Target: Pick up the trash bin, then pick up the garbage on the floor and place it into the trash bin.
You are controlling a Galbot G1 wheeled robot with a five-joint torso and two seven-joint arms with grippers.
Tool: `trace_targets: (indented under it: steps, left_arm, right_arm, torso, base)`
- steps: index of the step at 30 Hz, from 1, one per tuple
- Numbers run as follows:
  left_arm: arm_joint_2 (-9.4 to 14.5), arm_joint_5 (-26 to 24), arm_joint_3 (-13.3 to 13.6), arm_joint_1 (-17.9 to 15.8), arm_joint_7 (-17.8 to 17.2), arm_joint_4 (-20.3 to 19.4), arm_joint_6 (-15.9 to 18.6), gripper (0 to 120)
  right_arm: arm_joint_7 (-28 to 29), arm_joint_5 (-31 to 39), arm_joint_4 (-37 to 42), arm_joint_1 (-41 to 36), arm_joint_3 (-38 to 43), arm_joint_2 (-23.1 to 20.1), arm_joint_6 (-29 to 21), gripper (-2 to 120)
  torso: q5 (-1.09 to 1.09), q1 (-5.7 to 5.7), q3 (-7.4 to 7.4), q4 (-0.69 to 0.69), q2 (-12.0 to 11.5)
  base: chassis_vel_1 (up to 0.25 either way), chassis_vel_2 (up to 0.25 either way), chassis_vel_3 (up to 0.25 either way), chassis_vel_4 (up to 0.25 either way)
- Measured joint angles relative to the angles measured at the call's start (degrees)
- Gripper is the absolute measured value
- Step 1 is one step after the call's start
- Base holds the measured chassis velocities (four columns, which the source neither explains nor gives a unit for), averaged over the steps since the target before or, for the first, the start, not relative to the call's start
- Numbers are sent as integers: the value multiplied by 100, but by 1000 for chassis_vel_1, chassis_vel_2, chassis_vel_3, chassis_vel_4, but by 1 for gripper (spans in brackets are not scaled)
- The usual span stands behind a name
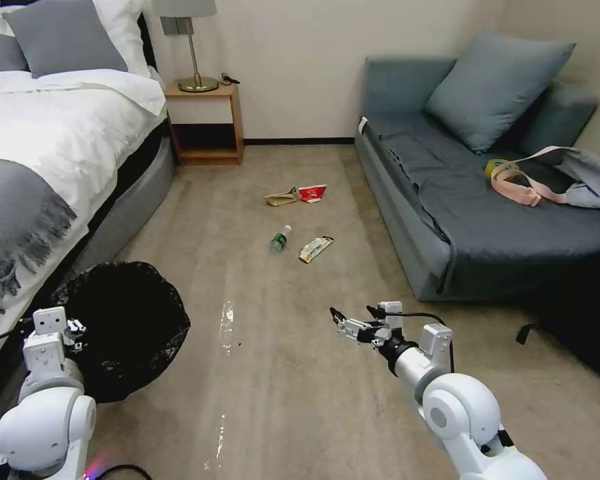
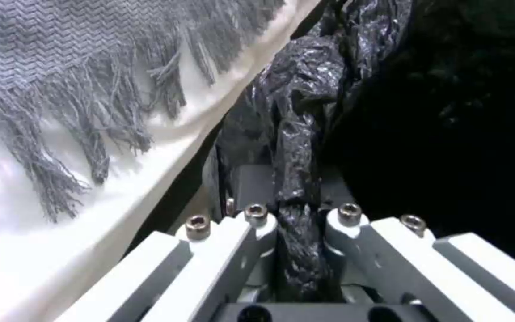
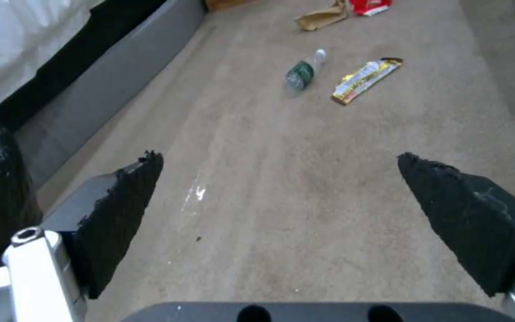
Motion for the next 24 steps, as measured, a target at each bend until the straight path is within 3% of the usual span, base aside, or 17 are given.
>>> trace_targets:
  steps: [14,24]
  left_arm:
    - [-2,-26,21,-24,26,60,-49,4]
    - [16,-36,26,-45,55,137,-110,4]
  right_arm:
    - [-43,-151,-102,-39,-14,19,113,100]
    - [-60,-215,-147,-64,-55,46,130,100]
  torso:
    - [0,0,0,0,0]
    - [0,0,0,0,0]
  base:
    - [0,0,0,0]
    - [-68,63,58,-69]
